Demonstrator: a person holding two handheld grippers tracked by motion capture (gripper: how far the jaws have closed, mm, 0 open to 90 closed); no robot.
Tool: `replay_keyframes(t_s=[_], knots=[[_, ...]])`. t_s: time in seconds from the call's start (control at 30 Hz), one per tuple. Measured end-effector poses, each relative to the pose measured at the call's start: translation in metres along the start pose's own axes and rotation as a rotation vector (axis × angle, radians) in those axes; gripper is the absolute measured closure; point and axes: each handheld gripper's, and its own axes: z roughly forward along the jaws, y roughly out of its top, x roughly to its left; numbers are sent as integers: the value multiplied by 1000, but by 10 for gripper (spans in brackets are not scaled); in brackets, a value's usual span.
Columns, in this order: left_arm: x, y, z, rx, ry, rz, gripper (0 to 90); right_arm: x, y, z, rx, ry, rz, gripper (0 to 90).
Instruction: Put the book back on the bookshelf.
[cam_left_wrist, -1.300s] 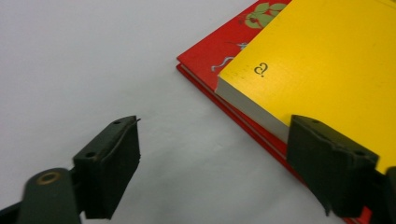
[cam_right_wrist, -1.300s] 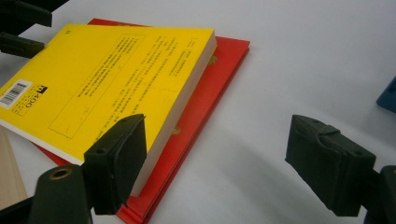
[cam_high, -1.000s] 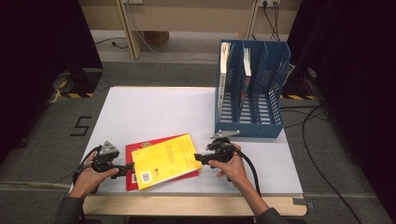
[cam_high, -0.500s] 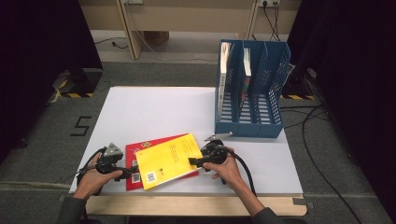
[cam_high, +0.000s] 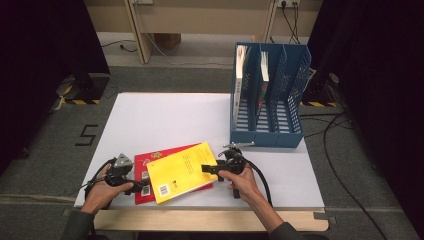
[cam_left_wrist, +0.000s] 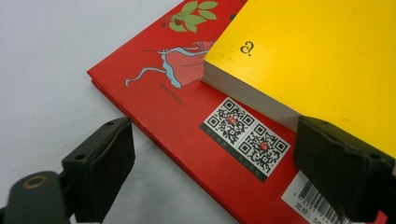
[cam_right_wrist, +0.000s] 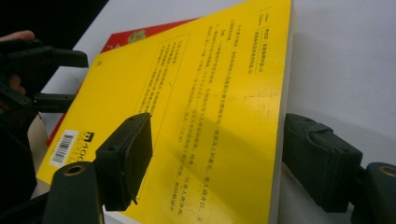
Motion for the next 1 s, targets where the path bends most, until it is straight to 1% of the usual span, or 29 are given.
replay_keyframes(t_s=[0.07, 0.13, 0.17, 0.2, 0.27, 0.3, 0.33, 0.37, 0.4, 0.43, 0.5, 0.57, 0.63, 0.67, 0.73, 0.83, 0.87, 0.9, 0.93, 0.97, 1.0], knots=[[0, 0, 0, 0, 1, 0, 117, -1, 1, 0, -14, 12, -11, 265], [0, 0, 0, 1, 5, 2, 116, -2, 1, 0, -28, 26, 10, 265], [-1, 0, 0, 3, 10, 5, 113, -2, 2, 0, -31, 22, 7, 265], [-1, 1, 1, 6, 17, 9, 97, -1, 2, 1, -27, 8, -13, 265], [-1, 1, 1, 2, 20, 11, 77, 1, 5, 0, -40, 9, -15, 266], [-1, 0, 1, 0, 21, 11, 79, 2, 7, -2, -43, 18, -15, 275], [-1, 0, 1, 0, 22, 12, 78, 3, 9, -4, -59, 22, -11, 289], [-1, 1, 1, 0, 24, 16, 77, 3, 11, -5, -66, 22, -27, 306], [-1, 1, 1, 2, 30, 18, 71, 5, 13, -6, -66, 12, -47, 312], [-2, 1, 1, 3, 41, 22, 58, 7, 15, -7, -69, 4, -53, 312], [-3, 1, 1, -1, 48, 27, 52, 9, 18, -7, -76, 1, -63, 316], [-3, 1, 1, -3, 46, 23, 50, 9, 22, -9, -91, 20, -47, 329], [-3, 1, 2, 0, 56, 25, 36, 12, 26, -12, -110, 39, -31, 329], [-4, 1, 2, -2, 60, 29, 32, 14, 28, -13, -118, 41, -33, 333], [-3, 1, 2, -2, 61, 28, 23, 21, 34, -15, -132, 32, -66, 341], [-4, 1, 3, -6, 60, 20, 9, 30, 45, -19, -161, 52, -79, 400], [-5, 1, 4, -17, 48, 12, 13, 34, 48, -20, -161, 63, -87, 450], [-7, 2, 6, -23, 31, 6, 21, 38, 50, -17, -147, 134, -76, 528], [-10, 3, 8, -27, 14, 9, 35, 43, 49, -13, -132, 177, -75, 574], [-11, 4, 7, -31, 20, 16, 40, 50, 49, -9, -117, 160, -110, 601], [-12, 5, 6, -33, 17, 29, 39, 55, 51, -10, -114, 134, -142, 589]])
